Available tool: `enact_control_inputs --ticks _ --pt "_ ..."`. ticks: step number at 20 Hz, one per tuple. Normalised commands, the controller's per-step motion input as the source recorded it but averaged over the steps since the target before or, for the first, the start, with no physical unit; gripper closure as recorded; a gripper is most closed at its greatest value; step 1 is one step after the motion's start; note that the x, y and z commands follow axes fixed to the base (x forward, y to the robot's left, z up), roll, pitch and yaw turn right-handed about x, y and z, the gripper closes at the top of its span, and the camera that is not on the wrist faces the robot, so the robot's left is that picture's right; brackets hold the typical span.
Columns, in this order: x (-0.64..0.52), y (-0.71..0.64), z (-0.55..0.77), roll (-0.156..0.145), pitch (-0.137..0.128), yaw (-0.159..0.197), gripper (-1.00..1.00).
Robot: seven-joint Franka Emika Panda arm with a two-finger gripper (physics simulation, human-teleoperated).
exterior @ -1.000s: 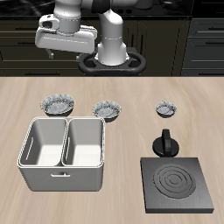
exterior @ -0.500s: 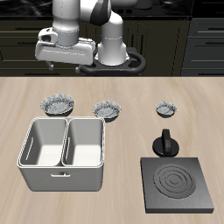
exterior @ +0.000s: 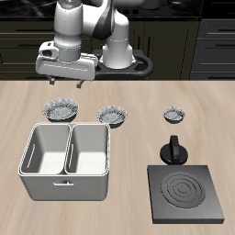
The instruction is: Place the largest bowl on the flat stove
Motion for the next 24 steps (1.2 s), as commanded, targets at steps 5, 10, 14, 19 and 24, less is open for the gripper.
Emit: enact_control_inputs --ticks 5,10,14,19,24 --pt "-0.02 0.1 -0.2 0.028 0.005 -0.014 -1.0" --pt "0.04 0.03 -0.2 0.016 0.018 -0.032 -1.0" --pt "-0.01 0.01 -0.18 0.009 0.008 -0.029 -1.0" --pt "-0.01 0.03 -0.23 -0.002 0.001 -0.004 -1.0" --pt "-0.05 0.05 -0.14 -0.003 -0.021 -0.001 -1.0"
